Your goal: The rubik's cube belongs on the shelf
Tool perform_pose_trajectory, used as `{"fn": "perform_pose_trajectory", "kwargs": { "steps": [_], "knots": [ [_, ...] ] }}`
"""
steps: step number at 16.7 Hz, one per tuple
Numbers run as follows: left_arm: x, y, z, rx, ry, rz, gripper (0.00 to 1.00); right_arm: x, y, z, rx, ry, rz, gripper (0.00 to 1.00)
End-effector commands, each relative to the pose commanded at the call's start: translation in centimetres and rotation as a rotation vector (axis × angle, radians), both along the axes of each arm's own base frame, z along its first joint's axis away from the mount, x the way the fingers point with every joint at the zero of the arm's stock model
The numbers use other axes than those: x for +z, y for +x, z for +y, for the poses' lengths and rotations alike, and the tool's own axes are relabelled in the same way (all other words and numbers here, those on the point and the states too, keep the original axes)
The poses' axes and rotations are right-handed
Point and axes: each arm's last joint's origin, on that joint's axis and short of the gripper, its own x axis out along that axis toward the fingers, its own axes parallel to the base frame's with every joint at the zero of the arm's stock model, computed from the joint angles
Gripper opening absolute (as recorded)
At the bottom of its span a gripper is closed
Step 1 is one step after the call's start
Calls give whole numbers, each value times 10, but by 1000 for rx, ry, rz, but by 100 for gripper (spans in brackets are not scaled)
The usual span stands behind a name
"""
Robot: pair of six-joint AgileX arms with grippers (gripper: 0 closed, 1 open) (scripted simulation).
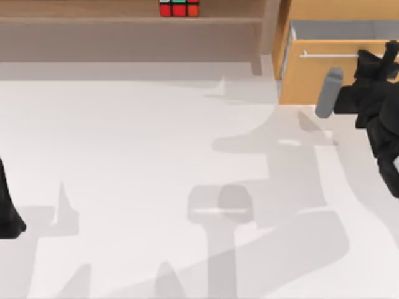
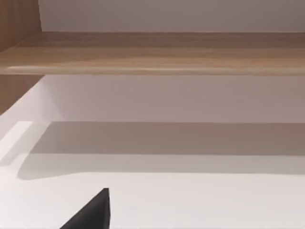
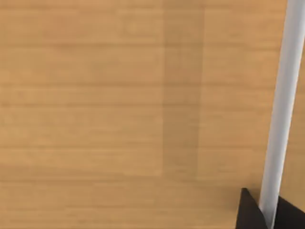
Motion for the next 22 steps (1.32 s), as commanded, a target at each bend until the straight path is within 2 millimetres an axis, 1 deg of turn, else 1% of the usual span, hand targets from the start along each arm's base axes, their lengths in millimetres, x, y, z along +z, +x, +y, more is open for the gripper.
{"fn": "perform_pose_trajectory", "kwargs": {
  "steps": [4, 6, 8, 15, 17, 21, 22],
  "knots": [
    [0, 0, 0, 0, 0, 0, 100, 0, -1, 1, 2, 2, 1, 0],
    [0, 0, 0, 0, 0, 0, 100, 2, 3, 1, 0, 3, -6, 0],
    [0, 0, 0, 0, 0, 0, 100, 3, 12, 1, -2, 3, -12, 0],
    [0, 0, 0, 0, 0, 0, 100, 1, 56, 1, 2, 2, -1, 0],
    [0, 0, 0, 0, 0, 0, 100, 0, 62, 1, 2, 2, 1, 0],
    [0, 0, 0, 0, 0, 0, 100, 0, 63, 1, 2, 2, 1, 0],
    [0, 0, 0, 0, 0, 0, 100, 0, 63, 1, 2, 2, 1, 8]
  ]
}}
